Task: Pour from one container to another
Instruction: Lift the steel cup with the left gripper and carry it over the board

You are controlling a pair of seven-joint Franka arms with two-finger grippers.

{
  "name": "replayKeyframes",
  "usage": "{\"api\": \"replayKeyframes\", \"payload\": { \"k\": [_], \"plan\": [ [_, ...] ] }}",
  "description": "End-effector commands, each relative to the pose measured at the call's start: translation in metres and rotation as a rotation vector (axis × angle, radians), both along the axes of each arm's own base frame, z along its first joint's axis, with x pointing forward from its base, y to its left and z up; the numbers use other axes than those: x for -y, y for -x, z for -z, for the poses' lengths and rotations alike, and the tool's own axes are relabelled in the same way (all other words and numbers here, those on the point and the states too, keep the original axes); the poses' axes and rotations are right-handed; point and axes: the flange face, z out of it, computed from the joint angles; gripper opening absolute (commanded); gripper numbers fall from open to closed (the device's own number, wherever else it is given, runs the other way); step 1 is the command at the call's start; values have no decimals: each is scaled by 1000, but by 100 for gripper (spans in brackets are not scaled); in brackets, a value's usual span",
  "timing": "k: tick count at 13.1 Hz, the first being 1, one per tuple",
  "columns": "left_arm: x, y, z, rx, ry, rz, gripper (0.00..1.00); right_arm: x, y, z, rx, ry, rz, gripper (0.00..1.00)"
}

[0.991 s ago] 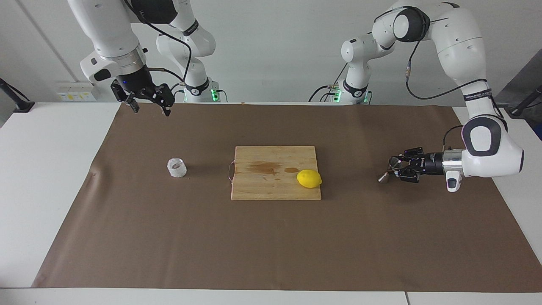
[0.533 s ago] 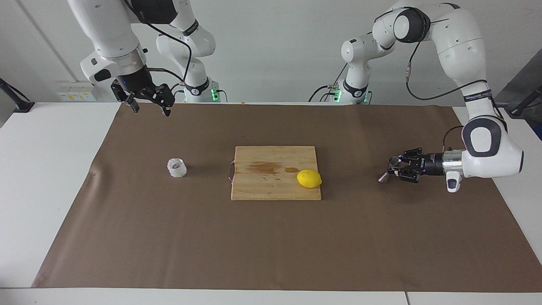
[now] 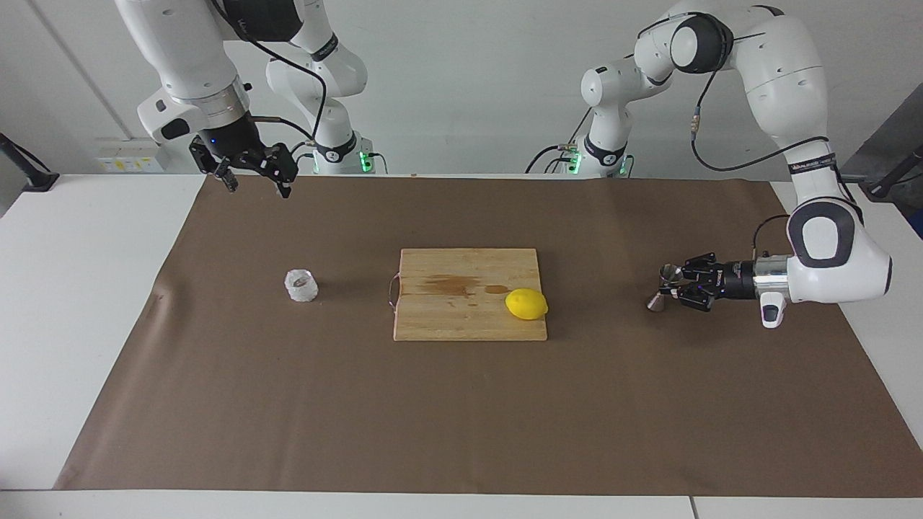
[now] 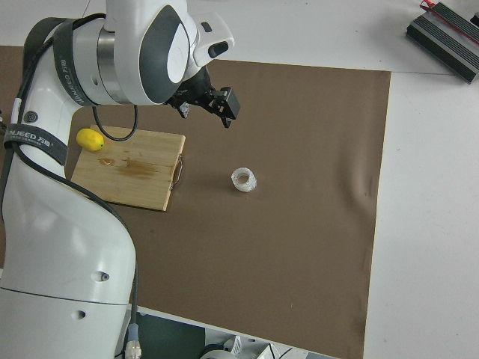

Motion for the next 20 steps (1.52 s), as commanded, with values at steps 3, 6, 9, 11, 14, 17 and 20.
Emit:
{"api": "replayKeyframes", "payload": {
  "k": [3, 6, 9, 11, 14, 17, 20],
  "plan": [
    [8, 2, -14, -55, 53, -28, 0, 2, 3, 1, -13, -26, 12, 100],
    [35, 4, -34, -85, 119, -17, 0, 2, 3, 1, -13, -26, 12, 100],
    [70, 2, -60, -103, 144, -18, 0, 2, 3, 1, -13, -26, 12, 100],
    [93, 3, -72, -124, 152, -7, 0, 2, 3, 1, -13, -26, 12, 100],
    [105, 5, -82, -145, 161, -2, 0, 3, 3, 1, -13, -26, 12, 100],
    [131, 4, -89, -177, 173, -3, 0, 3, 4, 1, -13, -26, 12, 100],
    [182, 4, -86, -161, 186, 22, 0, 4, 4, 2, -15, -26, 14, 100]
  ]
}}
